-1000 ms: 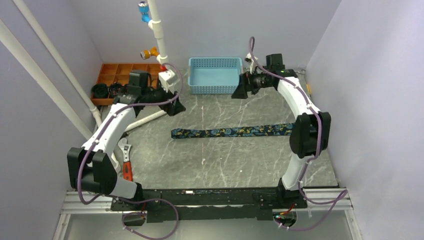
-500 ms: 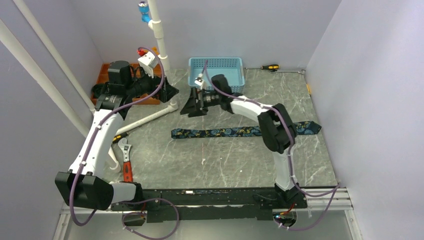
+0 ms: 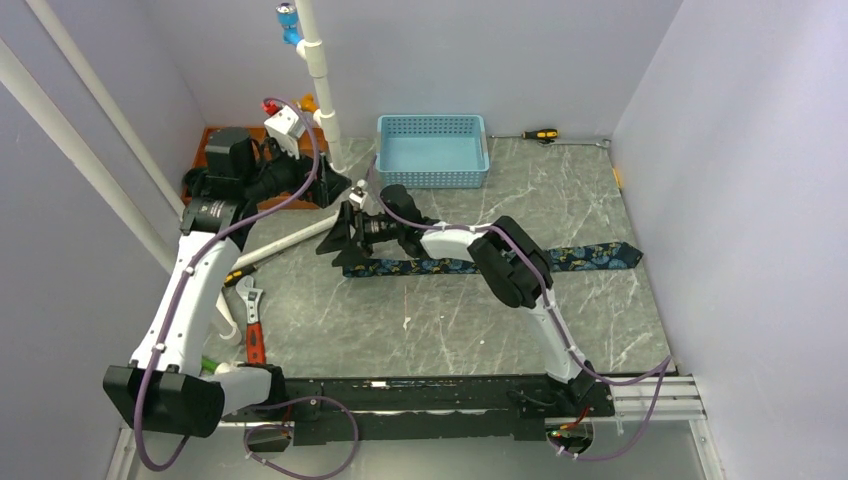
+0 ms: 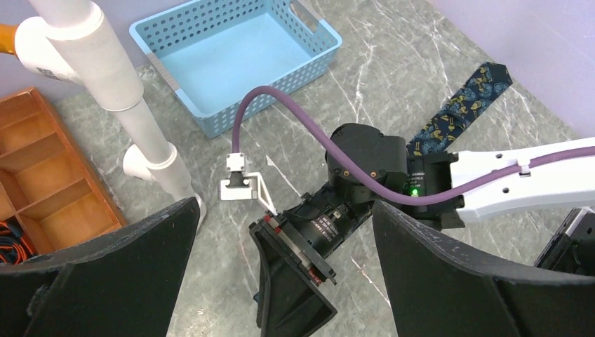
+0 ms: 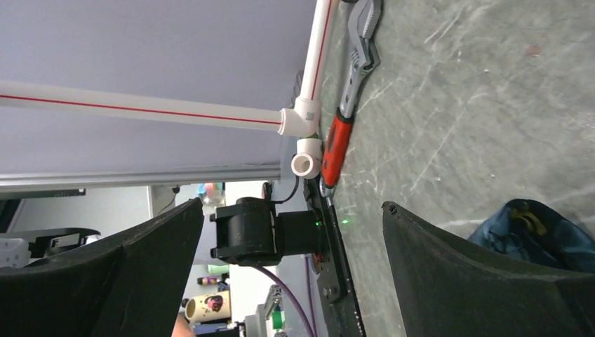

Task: Roll the ties
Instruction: Roll the tie at the center of the board.

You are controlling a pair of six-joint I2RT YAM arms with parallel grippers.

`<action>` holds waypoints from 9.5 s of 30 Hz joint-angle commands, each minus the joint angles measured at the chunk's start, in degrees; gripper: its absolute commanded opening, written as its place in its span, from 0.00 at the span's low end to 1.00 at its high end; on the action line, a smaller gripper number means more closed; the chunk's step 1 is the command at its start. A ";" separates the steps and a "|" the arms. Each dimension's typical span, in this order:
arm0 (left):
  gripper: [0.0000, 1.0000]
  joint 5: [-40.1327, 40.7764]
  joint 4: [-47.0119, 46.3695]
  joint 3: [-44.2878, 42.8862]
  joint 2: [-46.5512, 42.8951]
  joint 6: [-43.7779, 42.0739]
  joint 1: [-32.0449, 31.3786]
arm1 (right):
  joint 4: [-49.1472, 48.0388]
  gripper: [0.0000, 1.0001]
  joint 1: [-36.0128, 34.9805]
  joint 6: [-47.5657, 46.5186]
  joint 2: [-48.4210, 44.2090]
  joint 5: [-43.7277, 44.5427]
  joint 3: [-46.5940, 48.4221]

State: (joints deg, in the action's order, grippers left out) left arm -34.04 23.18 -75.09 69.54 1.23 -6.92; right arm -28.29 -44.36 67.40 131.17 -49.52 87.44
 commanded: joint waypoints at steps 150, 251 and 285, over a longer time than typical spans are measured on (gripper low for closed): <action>0.99 -35.64 -13.91 20.23 31.50 7.47 2.70 | 81.61 0.98 44.09 -75.61 -27.17 4.77 -2.73; 0.46 -16.13 -28.52 28.51 28.94 20.68 -9.82 | 62.36 0.14 26.46 -67.58 -25.24 0.44 -11.37; 0.14 -22.76 -40.96 29.43 29.76 29.12 -14.24 | 57.65 0.00 16.61 -61.73 -9.56 8.28 -10.83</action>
State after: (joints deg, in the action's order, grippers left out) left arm -53.74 -13.80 -43.48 102.02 28.75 -19.38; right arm 29.87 -27.79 5.91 120.33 -46.02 76.01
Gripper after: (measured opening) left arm 0.172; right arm 0.006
